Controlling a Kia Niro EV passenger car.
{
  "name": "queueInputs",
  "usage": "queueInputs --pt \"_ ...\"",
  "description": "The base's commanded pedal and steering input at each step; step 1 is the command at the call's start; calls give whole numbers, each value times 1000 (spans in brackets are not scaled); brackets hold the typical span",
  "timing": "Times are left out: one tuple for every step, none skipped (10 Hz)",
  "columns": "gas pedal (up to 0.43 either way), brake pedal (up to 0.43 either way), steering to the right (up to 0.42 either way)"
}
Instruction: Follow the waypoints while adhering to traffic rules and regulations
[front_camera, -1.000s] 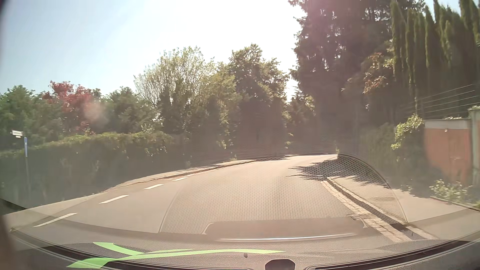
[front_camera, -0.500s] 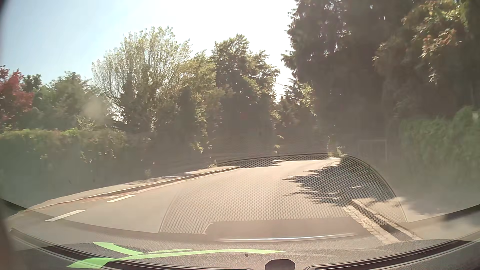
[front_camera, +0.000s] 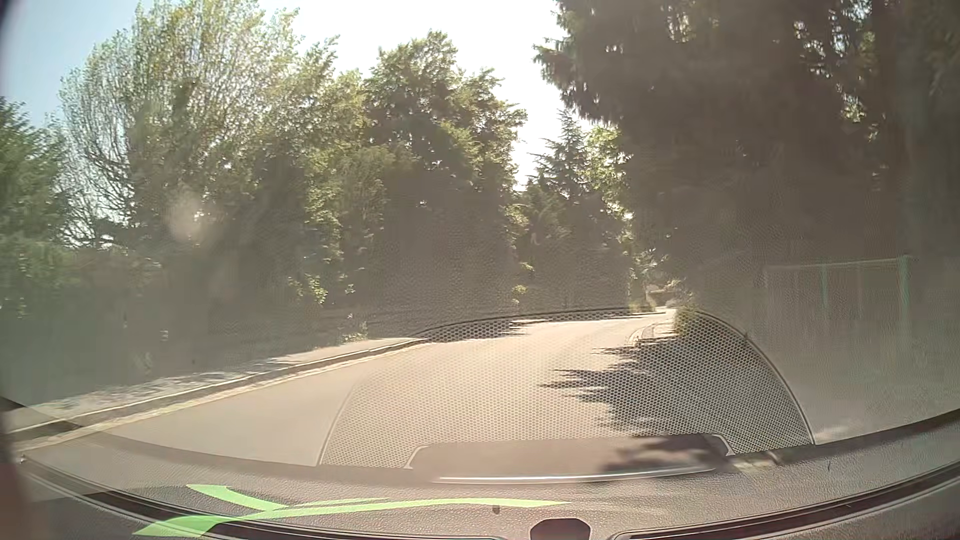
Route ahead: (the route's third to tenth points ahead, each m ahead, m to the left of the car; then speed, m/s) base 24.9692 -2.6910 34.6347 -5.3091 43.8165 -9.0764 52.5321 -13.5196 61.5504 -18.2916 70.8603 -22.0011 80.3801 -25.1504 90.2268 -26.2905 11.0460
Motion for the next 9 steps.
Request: queueInputs --pt "130 0 47" --pt "130 0 47" --pt "130 0 47" --pt "110 0 44" --pt "98 0 41" --pt "87 0 35" --pt "67 0 28" --pt "47 0 25" --pt "39 0 25"
